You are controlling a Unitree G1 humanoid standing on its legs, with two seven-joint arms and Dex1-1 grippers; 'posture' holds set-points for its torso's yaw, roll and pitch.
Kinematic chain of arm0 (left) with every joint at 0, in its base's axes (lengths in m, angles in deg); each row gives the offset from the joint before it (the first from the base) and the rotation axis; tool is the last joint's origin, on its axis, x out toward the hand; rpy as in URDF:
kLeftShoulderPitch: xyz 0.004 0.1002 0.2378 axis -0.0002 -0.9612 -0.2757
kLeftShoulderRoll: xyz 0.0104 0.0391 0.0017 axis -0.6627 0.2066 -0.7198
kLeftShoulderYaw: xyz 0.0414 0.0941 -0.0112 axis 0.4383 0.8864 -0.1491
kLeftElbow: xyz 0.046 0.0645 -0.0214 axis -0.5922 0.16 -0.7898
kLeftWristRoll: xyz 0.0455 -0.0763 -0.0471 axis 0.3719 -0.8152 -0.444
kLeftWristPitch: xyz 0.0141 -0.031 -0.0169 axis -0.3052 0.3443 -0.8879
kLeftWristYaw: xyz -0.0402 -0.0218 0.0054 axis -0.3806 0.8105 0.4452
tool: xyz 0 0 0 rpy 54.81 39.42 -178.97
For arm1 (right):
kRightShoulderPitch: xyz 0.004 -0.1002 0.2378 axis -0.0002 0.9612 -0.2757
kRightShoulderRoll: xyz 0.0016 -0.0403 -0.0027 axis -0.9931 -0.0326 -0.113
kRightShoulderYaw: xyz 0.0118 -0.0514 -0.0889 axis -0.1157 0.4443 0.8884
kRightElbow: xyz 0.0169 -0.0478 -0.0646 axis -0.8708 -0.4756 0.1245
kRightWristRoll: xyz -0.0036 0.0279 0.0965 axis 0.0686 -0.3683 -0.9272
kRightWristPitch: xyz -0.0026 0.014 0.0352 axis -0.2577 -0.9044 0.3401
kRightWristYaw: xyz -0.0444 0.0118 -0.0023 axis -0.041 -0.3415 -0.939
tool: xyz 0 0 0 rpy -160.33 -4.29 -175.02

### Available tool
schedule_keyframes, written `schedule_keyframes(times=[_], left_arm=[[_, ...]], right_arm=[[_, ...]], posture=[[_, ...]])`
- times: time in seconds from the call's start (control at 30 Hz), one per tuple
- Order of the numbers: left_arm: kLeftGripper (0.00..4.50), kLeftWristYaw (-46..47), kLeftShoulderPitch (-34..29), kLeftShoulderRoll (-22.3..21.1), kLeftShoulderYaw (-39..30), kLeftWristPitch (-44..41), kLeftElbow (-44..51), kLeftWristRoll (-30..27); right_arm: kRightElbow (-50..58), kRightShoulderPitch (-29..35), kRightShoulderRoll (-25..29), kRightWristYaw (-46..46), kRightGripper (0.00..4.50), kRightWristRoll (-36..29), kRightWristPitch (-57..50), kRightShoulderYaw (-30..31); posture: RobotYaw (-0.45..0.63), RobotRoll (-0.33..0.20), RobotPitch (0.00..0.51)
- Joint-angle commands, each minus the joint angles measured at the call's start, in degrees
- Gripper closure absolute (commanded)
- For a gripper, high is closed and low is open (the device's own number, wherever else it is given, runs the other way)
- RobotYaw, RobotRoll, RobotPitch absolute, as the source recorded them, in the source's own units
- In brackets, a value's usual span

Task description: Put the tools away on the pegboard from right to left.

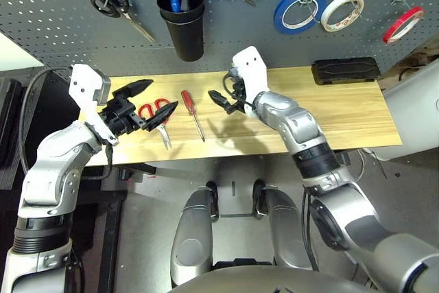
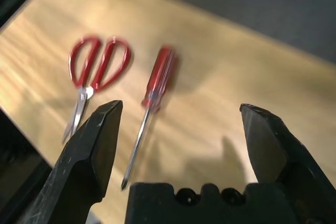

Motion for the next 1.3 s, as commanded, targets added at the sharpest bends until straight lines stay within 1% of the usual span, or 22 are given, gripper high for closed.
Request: schedule_keyframes(times=[0.03,0.13,0.27,0.4,0.57,0.6,0.7,0.77,0.83,0.9,1.03,1.1,1.13,1.2,1.27,1.3], left_arm=[[0.00,-2.37,-1.81,-1.20,0.91,0.03,-1.16,1.05],[0.00,-3.44,-2.57,-1.71,0.99,-0.19,-2.15,1.47],[0.00,-4.19,-3.30,-2.14,1.51,0.25,-2.37,2.08],[0.00,-4.11,-4.45,-1.78,1.32,-0.45,-1.25,1.72],[0.00,-3.38,-7.06,-1.41,1.01,-0.31,1.04,1.87],[0.00,-3.03,-7.62,-1.29,0.90,-0.33,1.82,1.88],[0.00,-1.32,-8.74,-0.34,0.31,-0.63,4.08,1.61],[0.00,0.36,-8.41,0.87,-0.42,-1.60,5.42,0.38],[0.00,1.40,-7.74,1.64,-0.17,-2.32,6.09,0.24],[0.00,3.05,-6.00,3.24,1.19,-2.78,4.96,0.80],[0.00,7.56,-2.11,6.72,4.03,-2.57,0.12,4.64],[0.00,9.93,-0.55,8.18,5.00,-3.51,-2.18,6.13],[0.00,9.84,-0.12,8.49,5.46,-4.23,-2.84,6.01],[0.00,9.49,0.88,8.70,6.67,-4.90,-4.61,6.57],[0.00,11.57,3.62,9.35,8.79,-8.31,-7.92,8.45],[0.00,13.09,5.86,9.90,10.17,-11.04,-10.35,9.70]], right_arm=[[-7.44,-2.53,-2.32,-1.02,0.01,1.27,1.06,0.50],[-15.77,-6.06,-4.05,-2.55,0.01,2.61,4.37,0.45],[-24.27,-9.49,-5.80,-3.48,0.01,3.48,8.67,0.22],[-30.76,-11.66,-7.77,-4.34,0.01,4.18,11.84,0.09],[-34.43,-12.85,-9.62,-4.63,0.01,4.37,14.27,-0.07],[-34.60,-12.96,-9.79,-4.51,0.01,4.40,14.73,-0.03],[-33.53,-12.84,-9.60,-4.32,0.01,4.23,16.24,-0.07],[-30.80,-11.84,-8.10,-4.19,0.01,4.34,16.59,0.14],[-25.90,-9.59,-5.78,-3.01,0.01,4.19,16.85,0.40],[-14.36,-4.20,-1.80,0.37,0.01,2.63,15.92,0.12],[8.79,6.73,8.05,8.65,0.01,2.94,16.55,2.34],[15.82,9.92,11.33,11.39,0.01,0.85,13.57,1.35],[18.44,11.02,11.93,11.98,0.01,-1.08,11.49,0.19],[23.67,13.16,13.40,15.51,0.01,-5.49,10.87,-1.79],[29.07,14.96,16.40,18.05,0.01,-7.45,10.18,-2.87],[31.39,15.68,18.60,20.06,0.01,-7.45,10.41,-2.14]], posture=[[0.13,0.000,0.317],[0.14,0.000,0.325],[0.13,0.000,0.327],[0.14,0.000,0.341],[0.16,0.000,0.354],[0.17,0.000,0.364],[0.19,0.000,0.367],[0.19,0.000,0.368],[0.20,0.000,0.368],[0.20,0.000,0.369],[0.13,0.000,0.379],[0.13,0.000,0.379],[0.11,0.000,0.382],[0.06,0.000,0.388],[0.04,0.000,0.391],[0.02,0.000,0.393]])
